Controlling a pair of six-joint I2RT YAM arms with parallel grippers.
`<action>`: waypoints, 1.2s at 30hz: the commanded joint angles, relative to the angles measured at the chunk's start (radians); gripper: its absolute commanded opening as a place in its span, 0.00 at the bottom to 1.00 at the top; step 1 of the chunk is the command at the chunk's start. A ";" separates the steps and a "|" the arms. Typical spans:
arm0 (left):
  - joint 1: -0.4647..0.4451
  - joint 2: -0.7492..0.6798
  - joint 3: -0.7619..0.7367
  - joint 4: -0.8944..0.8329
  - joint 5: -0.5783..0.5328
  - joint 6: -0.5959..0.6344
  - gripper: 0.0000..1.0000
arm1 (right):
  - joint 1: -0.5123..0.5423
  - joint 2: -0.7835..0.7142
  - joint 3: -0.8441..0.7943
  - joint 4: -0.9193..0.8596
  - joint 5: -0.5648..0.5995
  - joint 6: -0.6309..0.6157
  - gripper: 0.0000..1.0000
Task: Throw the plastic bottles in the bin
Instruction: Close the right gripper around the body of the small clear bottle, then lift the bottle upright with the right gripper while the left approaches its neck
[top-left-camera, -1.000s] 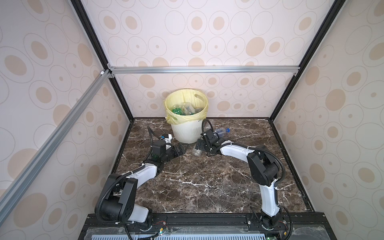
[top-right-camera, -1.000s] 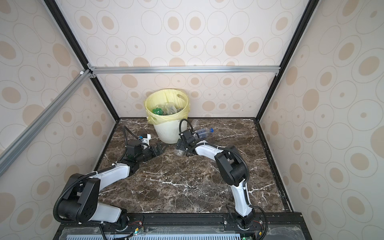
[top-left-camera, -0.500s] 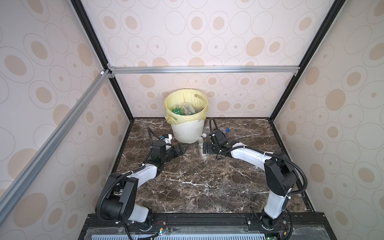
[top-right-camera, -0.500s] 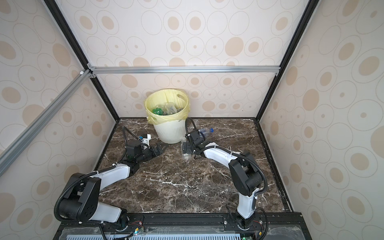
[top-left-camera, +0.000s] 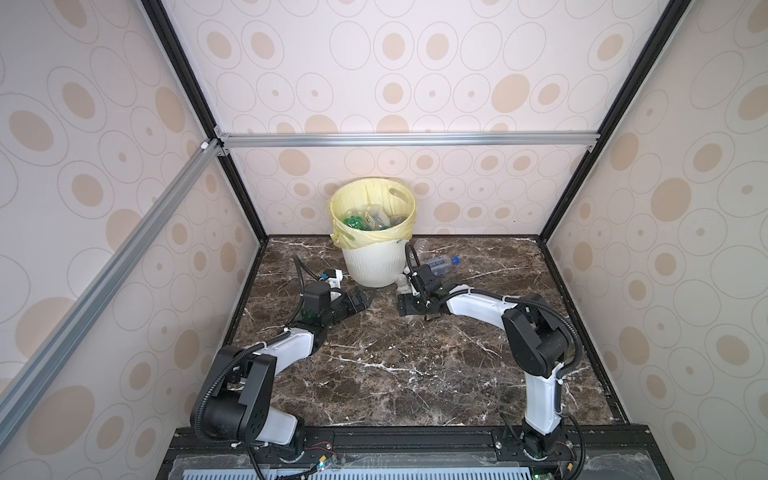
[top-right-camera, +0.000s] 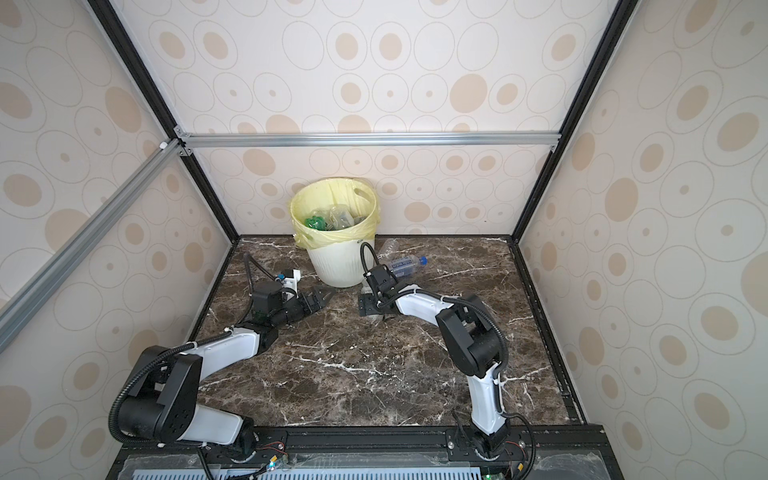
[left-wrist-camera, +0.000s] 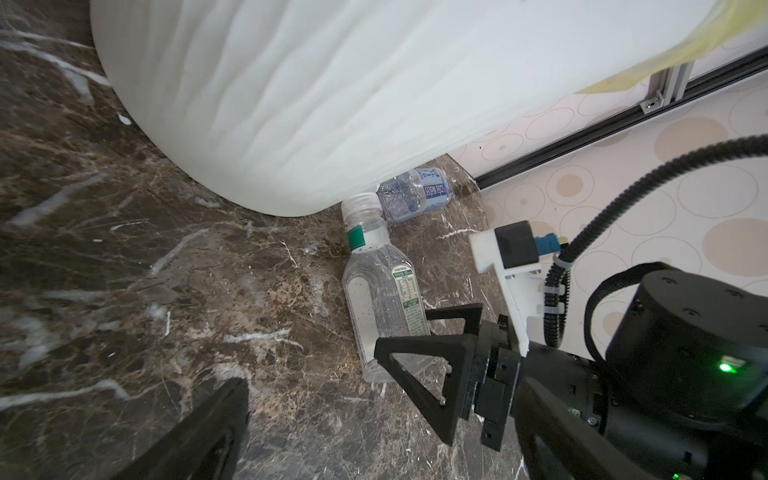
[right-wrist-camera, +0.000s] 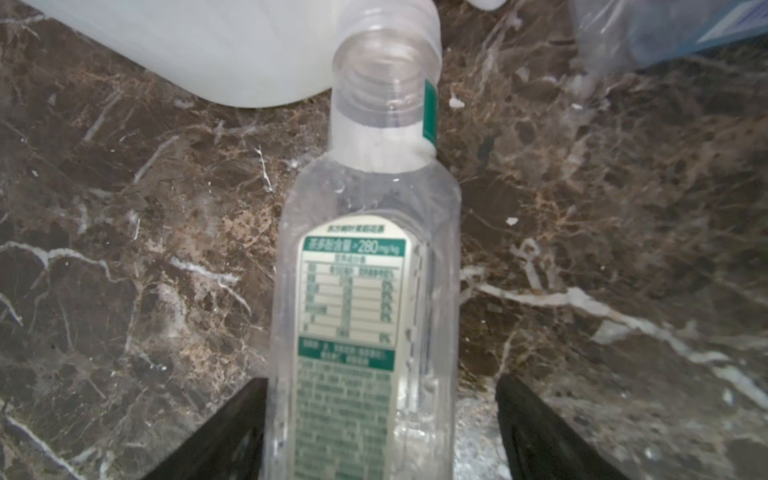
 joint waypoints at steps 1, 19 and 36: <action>0.011 0.008 0.003 0.008 0.002 -0.014 0.99 | 0.017 0.003 0.009 -0.024 0.033 -0.011 0.81; 0.010 0.052 0.024 0.027 0.052 -0.020 0.99 | 0.018 -0.129 -0.155 0.005 0.007 -0.114 0.55; -0.071 0.157 0.113 0.132 0.127 -0.124 0.99 | 0.015 -0.289 -0.212 0.075 -0.193 -0.145 0.54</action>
